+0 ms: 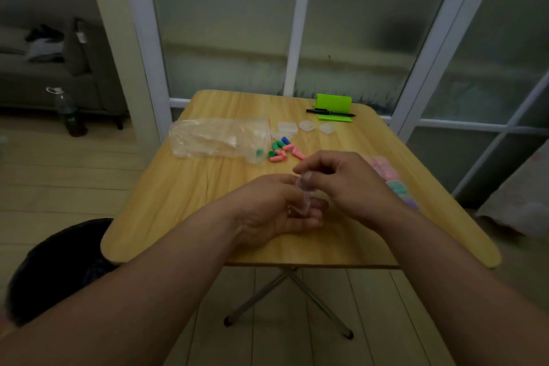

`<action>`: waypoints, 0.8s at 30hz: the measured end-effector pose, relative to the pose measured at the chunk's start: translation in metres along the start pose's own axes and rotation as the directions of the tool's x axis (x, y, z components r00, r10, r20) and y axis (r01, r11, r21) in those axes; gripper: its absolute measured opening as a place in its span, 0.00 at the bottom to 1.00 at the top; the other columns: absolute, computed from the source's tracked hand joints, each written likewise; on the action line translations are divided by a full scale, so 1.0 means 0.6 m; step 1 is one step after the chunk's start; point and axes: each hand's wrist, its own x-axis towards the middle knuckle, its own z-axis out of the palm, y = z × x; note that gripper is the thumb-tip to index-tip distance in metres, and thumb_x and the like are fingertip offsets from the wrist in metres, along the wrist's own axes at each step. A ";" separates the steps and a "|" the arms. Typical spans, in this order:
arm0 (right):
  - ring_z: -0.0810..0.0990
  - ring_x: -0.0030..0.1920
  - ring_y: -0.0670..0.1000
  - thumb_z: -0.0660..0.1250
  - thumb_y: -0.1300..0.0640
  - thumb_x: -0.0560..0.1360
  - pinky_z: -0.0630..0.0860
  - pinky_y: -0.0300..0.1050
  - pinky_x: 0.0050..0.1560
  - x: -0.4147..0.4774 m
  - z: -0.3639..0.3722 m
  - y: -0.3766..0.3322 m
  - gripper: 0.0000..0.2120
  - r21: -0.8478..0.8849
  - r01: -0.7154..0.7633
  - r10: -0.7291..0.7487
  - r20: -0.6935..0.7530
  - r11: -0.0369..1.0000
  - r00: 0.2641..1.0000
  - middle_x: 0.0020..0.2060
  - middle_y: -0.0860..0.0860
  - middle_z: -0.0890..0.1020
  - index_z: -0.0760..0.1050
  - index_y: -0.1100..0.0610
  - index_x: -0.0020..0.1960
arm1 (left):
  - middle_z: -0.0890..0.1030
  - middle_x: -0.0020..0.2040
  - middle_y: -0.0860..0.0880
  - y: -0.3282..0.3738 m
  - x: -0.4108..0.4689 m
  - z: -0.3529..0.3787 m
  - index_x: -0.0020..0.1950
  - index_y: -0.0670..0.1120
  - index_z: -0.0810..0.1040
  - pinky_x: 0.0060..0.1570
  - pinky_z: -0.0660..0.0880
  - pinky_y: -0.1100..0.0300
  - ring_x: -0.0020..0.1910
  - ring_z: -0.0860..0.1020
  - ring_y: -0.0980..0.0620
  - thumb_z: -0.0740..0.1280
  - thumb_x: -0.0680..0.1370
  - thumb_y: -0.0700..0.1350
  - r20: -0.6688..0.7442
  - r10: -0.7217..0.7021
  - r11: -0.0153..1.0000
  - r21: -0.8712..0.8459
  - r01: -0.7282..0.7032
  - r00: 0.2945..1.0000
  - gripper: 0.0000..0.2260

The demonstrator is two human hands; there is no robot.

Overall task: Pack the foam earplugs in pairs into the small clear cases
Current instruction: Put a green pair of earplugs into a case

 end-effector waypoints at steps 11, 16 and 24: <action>0.83 0.54 0.52 0.69 0.53 0.82 0.75 0.51 0.54 0.035 -0.008 0.010 0.10 0.223 -0.055 0.001 0.236 0.973 0.972 0.54 0.49 0.87 0.85 0.47 0.61 | 0.75 0.35 0.47 0.006 0.004 -0.002 0.60 0.45 0.81 0.25 0.60 0.63 0.28 0.69 0.53 0.60 0.85 0.58 -0.145 0.043 0.998 -0.037 -0.049 0.989 0.19; 0.82 0.51 0.48 0.73 0.49 0.79 0.72 0.49 0.50 0.086 0.019 0.003 0.13 0.284 -0.118 0.027 0.306 0.952 0.952 0.54 0.52 0.87 0.86 0.52 0.61 | 0.74 0.33 0.48 0.008 0.009 -0.019 0.53 0.45 0.81 0.22 0.59 0.65 0.26 0.68 0.54 0.59 0.86 0.57 -0.297 0.051 0.960 -0.247 -0.128 0.953 0.18; 0.84 0.43 0.36 0.72 0.56 0.80 0.78 0.37 0.49 0.173 0.062 0.003 0.07 -0.266 0.040 -0.042 -0.003 0.963 0.999 0.44 0.42 0.86 0.86 0.53 0.56 | 0.73 0.30 0.50 0.024 0.017 -0.057 0.50 0.44 0.77 0.25 0.59 0.64 0.27 0.67 0.55 0.58 0.85 0.57 -0.506 0.056 0.829 -0.457 -0.323 0.861 0.18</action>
